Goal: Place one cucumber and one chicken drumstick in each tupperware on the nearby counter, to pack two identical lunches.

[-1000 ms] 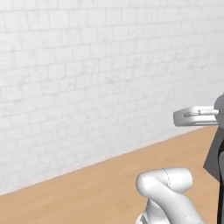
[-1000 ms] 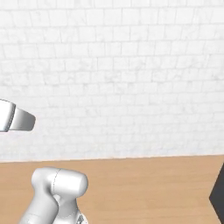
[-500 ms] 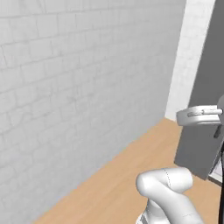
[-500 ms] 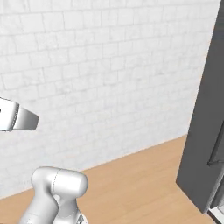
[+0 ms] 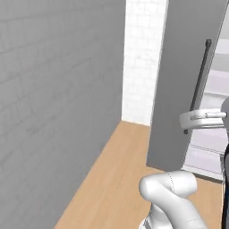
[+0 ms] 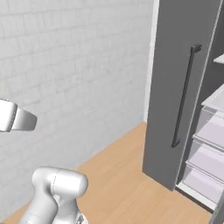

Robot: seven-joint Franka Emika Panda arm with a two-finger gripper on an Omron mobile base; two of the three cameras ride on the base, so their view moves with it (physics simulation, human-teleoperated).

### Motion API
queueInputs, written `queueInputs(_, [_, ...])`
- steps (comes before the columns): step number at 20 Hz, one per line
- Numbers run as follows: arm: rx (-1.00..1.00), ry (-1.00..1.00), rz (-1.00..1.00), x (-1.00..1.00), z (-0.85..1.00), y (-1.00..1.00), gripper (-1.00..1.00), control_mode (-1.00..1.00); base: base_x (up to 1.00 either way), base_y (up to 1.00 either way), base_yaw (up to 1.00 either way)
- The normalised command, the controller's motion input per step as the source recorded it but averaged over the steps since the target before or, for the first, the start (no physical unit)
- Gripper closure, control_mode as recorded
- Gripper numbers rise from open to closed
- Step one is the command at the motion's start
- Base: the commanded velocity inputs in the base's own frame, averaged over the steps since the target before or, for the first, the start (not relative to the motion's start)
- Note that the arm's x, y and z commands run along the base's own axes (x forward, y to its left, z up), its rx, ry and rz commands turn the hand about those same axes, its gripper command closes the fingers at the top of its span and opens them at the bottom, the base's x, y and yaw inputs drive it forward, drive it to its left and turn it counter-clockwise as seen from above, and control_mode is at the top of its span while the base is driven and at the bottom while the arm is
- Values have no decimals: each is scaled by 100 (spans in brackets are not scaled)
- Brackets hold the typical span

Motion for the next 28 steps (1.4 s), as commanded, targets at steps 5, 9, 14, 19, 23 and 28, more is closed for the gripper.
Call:
queueInputs(5, [0, 0, 0, 0, 0, 0, -100, 100, 62, -1, -55])
queueInputs(9, [0, 0, 0, 0, 0, 0, -100, 100, 40, -33, -37])
queueInputs(14, [0, 0, 0, 0, 0, 0, -100, 100, 46, -49, -12])
queueInputs(19, [0, 0, 0, 0, 0, 0, -100, 100, 39, -73, -14])
queueInputs(23, [0, 0, 0, 0, 0, 0, -100, 100, 52, -45, -33])
queueInputs(28, [0, 0, 0, 0, 0, 0, -100, 100, 73, 0, -43])
